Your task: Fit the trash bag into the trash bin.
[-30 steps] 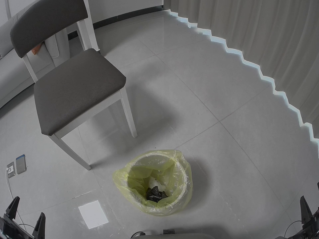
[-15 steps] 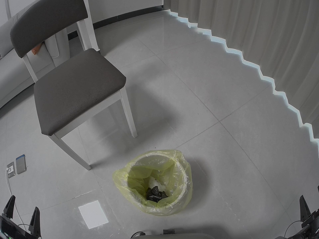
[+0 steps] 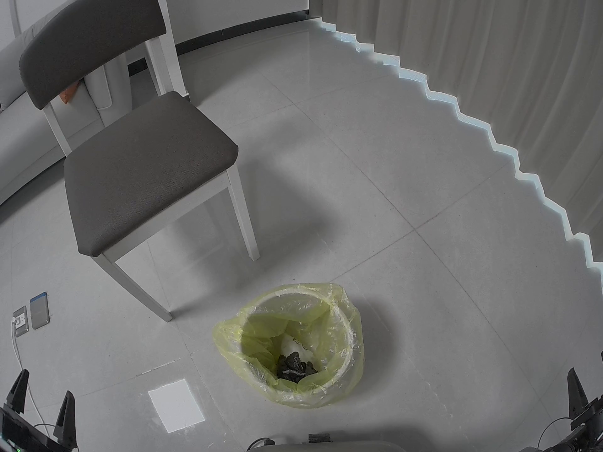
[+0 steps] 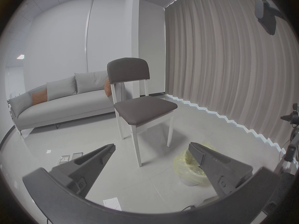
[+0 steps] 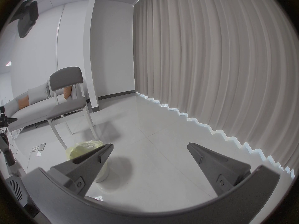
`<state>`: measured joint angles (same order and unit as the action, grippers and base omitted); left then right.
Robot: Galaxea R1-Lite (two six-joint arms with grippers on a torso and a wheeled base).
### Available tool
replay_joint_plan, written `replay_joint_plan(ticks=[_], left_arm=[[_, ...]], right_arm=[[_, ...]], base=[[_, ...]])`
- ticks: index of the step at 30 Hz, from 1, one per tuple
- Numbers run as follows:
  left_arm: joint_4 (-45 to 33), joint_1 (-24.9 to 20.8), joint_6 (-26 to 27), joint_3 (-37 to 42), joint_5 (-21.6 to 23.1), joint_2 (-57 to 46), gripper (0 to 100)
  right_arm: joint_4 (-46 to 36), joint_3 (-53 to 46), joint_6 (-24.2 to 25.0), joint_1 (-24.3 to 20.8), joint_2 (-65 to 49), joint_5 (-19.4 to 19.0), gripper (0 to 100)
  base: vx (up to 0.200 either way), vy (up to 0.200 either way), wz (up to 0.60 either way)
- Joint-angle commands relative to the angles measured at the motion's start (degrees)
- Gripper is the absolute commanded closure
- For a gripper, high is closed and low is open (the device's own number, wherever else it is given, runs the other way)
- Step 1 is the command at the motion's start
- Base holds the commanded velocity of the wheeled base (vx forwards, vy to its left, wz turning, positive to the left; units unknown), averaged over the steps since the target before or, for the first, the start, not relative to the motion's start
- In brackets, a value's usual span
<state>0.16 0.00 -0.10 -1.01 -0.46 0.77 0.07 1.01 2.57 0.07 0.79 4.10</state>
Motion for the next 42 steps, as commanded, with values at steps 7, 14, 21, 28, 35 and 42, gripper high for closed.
replay_joint_plan(ticks=[7,14,21,28,35,42], left_arm=[[0.0,0.0,0.3,1.0,0.0,-0.8,0],[0.0,0.0,0.3,1.0,0.0,-0.8,0],[0.0,0.0,0.3,1.0,0.0,-0.8,0],[0.0,0.1,0.3,1.0,0.0,-0.8,0],[0.0,0.0,0.3,1.0,0.0,-0.8,0],[0.0,0.0,0.3,1.0,0.0,-0.8,0]], right_arm=[[0.1,-1.0,0.2,-0.1,-0.8,-0.1,0],[0.1,-1.0,0.2,-0.1,-0.8,-0.1,0],[0.1,-1.0,0.4,-0.1,-0.8,0.0,0],[0.1,-1.0,0.4,-0.1,-0.8,0.1,0],[0.1,-1.0,0.4,-0.1,-0.8,0.2,0],[0.1,-1.0,0.3,-0.1,-0.8,0.2,0]], base=[[0.000,0.000,0.00],[0.000,0.000,0.00],[0.000,0.000,0.00],[0.000,0.000,0.00],[0.000,0.000,0.00],[0.000,0.000,0.00]])
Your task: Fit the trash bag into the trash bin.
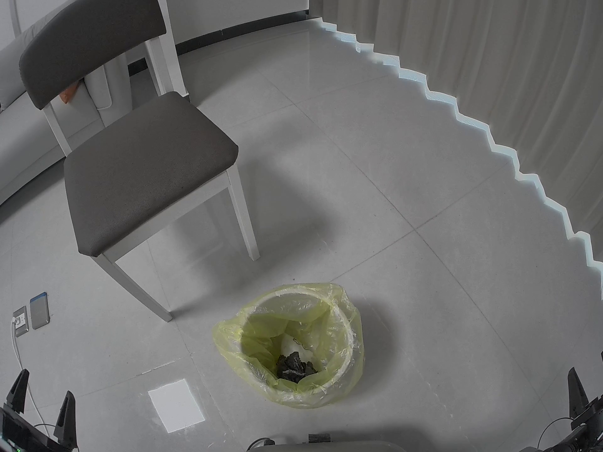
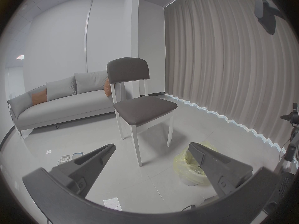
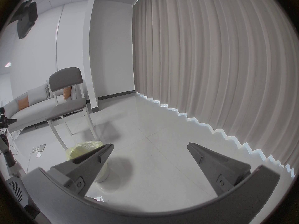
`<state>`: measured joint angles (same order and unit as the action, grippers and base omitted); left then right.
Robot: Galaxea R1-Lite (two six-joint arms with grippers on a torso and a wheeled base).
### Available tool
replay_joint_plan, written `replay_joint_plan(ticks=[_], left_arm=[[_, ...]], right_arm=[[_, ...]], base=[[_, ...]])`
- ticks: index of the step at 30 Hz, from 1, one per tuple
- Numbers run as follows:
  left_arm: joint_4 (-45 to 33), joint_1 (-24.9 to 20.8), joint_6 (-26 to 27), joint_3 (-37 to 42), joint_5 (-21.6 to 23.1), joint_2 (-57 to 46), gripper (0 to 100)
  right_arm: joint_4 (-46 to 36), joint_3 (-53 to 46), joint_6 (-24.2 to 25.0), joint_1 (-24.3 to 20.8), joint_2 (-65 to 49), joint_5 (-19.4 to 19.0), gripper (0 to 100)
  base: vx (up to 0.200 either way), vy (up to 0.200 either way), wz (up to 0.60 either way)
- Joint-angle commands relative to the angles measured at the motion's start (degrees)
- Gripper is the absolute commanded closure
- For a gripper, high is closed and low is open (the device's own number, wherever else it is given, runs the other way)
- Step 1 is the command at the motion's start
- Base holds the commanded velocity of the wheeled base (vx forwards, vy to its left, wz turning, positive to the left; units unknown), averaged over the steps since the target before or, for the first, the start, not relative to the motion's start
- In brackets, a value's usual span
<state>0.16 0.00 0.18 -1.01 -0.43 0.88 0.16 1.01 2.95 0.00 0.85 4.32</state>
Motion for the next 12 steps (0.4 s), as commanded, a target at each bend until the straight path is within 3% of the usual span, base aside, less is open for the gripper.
replay_joint_plan(ticks=[1,12], left_arm=[[0.0,0.0,0.0,1.0,0.0,-0.9,0],[0.0,0.0,0.0,1.0,0.0,-0.9,0]], right_arm=[[0.0,-1.0,0.0,0.0,-0.9,0.0,0],[0.0,-1.0,-0.1,0.0,-0.9,-0.2,0]], base=[[0.000,0.000,0.00],[0.000,0.000,0.00]])
